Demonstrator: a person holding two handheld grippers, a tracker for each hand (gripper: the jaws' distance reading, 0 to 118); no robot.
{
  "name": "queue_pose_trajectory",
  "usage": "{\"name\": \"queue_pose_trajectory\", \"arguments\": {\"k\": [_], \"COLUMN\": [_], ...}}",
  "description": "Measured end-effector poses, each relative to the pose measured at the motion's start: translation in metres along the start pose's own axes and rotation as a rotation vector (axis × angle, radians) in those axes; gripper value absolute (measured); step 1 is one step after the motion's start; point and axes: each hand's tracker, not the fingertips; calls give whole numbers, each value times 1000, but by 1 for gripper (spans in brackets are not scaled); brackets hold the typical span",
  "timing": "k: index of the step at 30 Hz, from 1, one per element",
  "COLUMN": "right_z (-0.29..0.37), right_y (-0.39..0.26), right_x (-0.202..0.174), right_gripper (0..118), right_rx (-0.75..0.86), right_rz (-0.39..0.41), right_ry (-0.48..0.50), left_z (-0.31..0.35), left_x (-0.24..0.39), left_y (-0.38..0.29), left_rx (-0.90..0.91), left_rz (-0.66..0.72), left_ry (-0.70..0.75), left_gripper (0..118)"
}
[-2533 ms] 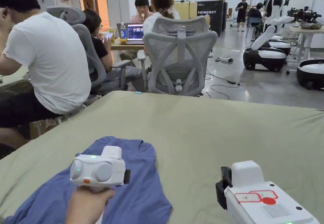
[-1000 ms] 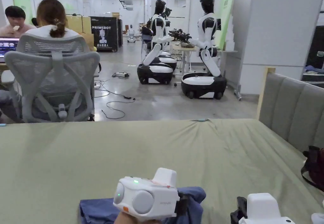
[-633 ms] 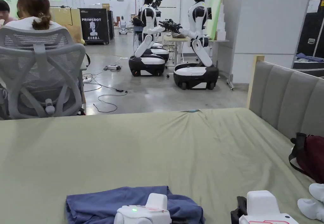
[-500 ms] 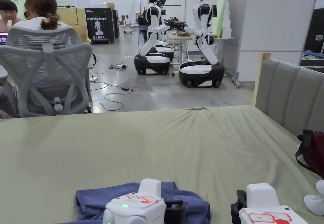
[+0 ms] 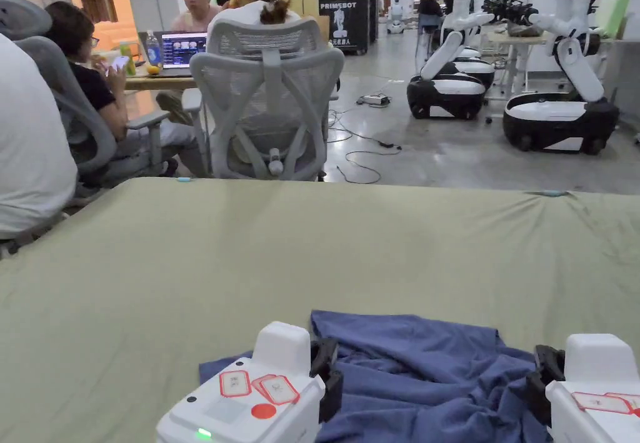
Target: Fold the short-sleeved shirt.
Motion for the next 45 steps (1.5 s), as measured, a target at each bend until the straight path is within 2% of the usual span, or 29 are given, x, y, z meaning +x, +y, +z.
{"name": "queue_pose_trajectory", "arguments": {"k": [3,6,8,11,14,15,17,18,19,21,23,24,25,26,27,28,29,32,34,36,38,40,41,42,43,44,45], "right_z": [-5,-11,-16,-24,-31,-34,-38,-41,-42,-43,-42,-43,-42,-41,-41,-41,-40,-49,-59,-74,-90,-104,-111,-119,-129,-139,-144], "right_y": [1,0,-1,-6,-10,-12,-15,-16,-17,-19,-21,-22,-23,-24,-24,-25,-25,-30,-37,-46,-57,-66,-69,-71,-74,-78,-79], "right_x": [-1,1,3,7,10,12,16,18,20,25,29,32,35,39,44,50,56,81,101,118,131,139,141,140,138,135,133], "right_gripper": [0,0,0,0,0,0,0,0,0,0,0,0,0,0,0,0,0,0,0,0,0,2,14,56,93,118,116], "right_rx": [0,-3,-8,-22,-38,-43,-53,-63,-68,-75,-80,-86,-92,-95,-102,-105,-110,-156,-194,-269,-325,-353,-362,-379,-397,-404,-371], "right_rz": [6,0,-2,-8,-15,-15,-15,-15,-15,-14,-10,-7,-4,-3,-6,-9,-12,-13,-8,15,35,-6,-11,-7,17,52,62], "right_ry": [8,11,10,1,-6,-11,-20,-28,-33,-43,-56,-64,-69,-77,-90,-95,-103,-135,-151,-170,-119,-36,-15,-6,5,10,10], "left_z": [-41,-83,-106,-140,-165,-156,-166,-170,-173,-179,-189,-192,-192,-188,-186,-181,-173,-145,-124,-137,-127,-131,-131,-132,-138,-141,-143], "left_x": [-83,-145,-173,-196,-206,-188,-180,-176,-177,-175,-181,-180,-175,-167,-166,-158,-152,-141,-128,-149,-144,-147,-147,-147,-150,-151,-152], "left_y": [18,24,25,14,1,3,-3,-7,-7,-17,-28,-36,-43,-38,-29,-23,-17,5,22,32,42,43,45,46,41,41,40], "left_rx": [-169,-291,-394,-549,-570,-572,-600,-605,-604,-606,-657,-705,-722,-680,-697,-698,-671,-581,-513,-472,-442,-433,-428,-427,-427,-428,-430], "left_rz": [165,169,227,202,240,238,197,168,155,164,192,189,176,127,116,74,40,104,73,42,43,45,46,47,48,48,48], "left_ry": [106,235,244,274,275,274,256,285,309,322,340,341,323,340,332,310,329,254,248,229,210,202,197,193,188,187,187], "left_gripper": [0,0,0,0,0,17,85,110,105,81,67,50,49,41,8,2,2,2,2,2,2,2,2,2,2,2,2]}}
